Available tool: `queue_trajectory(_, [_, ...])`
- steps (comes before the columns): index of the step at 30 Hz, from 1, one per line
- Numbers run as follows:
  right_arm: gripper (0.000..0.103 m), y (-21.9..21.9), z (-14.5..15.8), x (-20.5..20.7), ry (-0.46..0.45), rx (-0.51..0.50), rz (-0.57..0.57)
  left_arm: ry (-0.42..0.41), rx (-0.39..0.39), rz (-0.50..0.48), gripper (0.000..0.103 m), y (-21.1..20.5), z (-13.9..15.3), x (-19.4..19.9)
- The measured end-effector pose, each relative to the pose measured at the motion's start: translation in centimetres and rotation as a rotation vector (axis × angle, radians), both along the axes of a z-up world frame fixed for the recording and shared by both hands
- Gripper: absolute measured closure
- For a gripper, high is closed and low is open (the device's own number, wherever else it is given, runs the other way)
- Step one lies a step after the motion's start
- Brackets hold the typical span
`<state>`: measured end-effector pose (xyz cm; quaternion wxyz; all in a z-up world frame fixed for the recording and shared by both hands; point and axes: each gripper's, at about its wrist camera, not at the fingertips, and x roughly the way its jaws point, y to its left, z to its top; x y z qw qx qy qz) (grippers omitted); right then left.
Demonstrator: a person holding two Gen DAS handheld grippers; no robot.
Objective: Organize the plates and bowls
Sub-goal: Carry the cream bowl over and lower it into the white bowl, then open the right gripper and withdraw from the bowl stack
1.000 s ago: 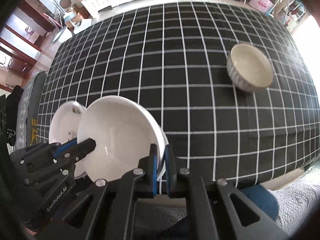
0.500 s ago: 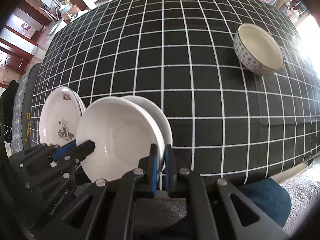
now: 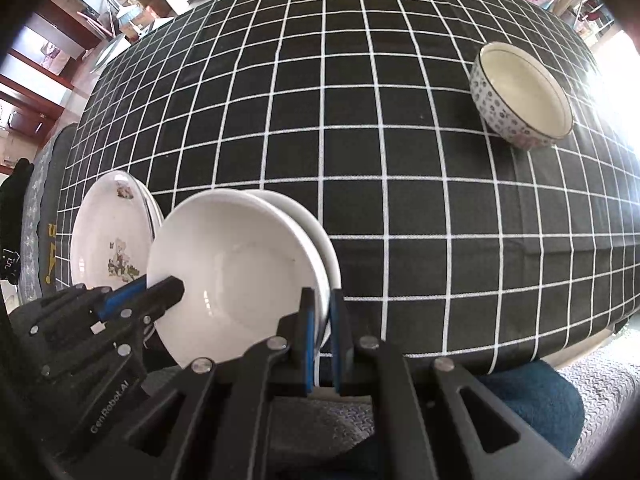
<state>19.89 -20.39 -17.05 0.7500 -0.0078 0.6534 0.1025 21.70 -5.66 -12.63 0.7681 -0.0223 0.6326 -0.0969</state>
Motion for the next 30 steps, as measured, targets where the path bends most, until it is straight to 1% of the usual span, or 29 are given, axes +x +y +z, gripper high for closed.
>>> queue_trajectory(3, [0.093,0.3,0.1,-0.2,-0.028,-0.037,0.037,-0.017,-0.009,0.001,0.093,0.0,0.3,-0.1])
queue_trajectory(7, [0.093,0.0,0.3,-0.4,-0.043,-0.018,0.037,-0.023,0.006,0.0,0.093,-0.1,0.3,-0.2])
queue_trajectory(10, [0.093,-0.4,0.6,-0.4,-0.055,-0.008,0.022,-0.019,-0.006,0.012,0.092,0.2,0.5,-0.2])
queue_trajectory(12, [0.093,-0.8,1.1,-0.4,-0.056,0.002,0.019,-0.032,-0.006,0.013,0.087,0.4,1.0,-0.3])
queue_trajectory(16, [0.093,-1.2,2.5,-0.7,-0.085,0.007,0.04,-0.075,-0.002,0.0,0.085,0.6,2.7,-0.7])
queue_trajectory(17, [0.093,-1.3,2.9,-0.9,-0.094,0.011,0.047,-0.089,-0.01,-0.006,0.081,0.5,3.4,-0.9])
queue_trajectory(21, [0.091,-2.1,5.2,-1.4,-0.127,0.046,0.06,-0.131,-0.024,-0.022,0.076,0.2,5.5,-1.3])
queue_trajectory(22, [0.089,-2.3,5.7,-1.5,-0.137,0.055,0.059,-0.143,-0.028,-0.027,0.072,0.0,6.2,-1.4])
queue_trajectory(23, [0.084,-2.7,6.4,-1.5,-0.148,0.069,0.055,-0.156,-0.036,-0.031,0.069,-0.1,6.9,-1.5])
queue_trajectory(24, [0.075,-3.2,7.1,-1.6,-0.162,0.084,0.049,-0.166,-0.045,-0.035,0.066,-0.2,7.5,-1.6])
queue_trajectory(25, [0.069,-3.6,7.6,-1.6,-0.173,0.094,0.043,-0.175,-0.056,-0.038,0.063,-0.5,8.0,-1.6])
queue_trajectory(26, [0.059,-4.3,8.3,-1.6,-0.192,0.105,0.031,-0.186,-0.069,-0.041,0.06,-0.8,8.7,-1.5])
queue_trajectory(27, [0.05,-4.6,9.0,-1.6,-0.207,0.109,0.022,-0.193,-0.081,-0.046,0.059,-1.0,9.2,-1.5])
queue_trajectory(29, [0.043,-5.3,10.1,-1.7,-0.239,0.116,0.002,-0.212,-0.103,-0.061,0.055,-1.6,10.4,-1.3])
queue_trajectory(30, [0.041,-5.8,10.6,-1.7,-0.25,0.12,-0.007,-0.218,-0.115,-0.064,0.053,-1.9,10.8,-1.1])
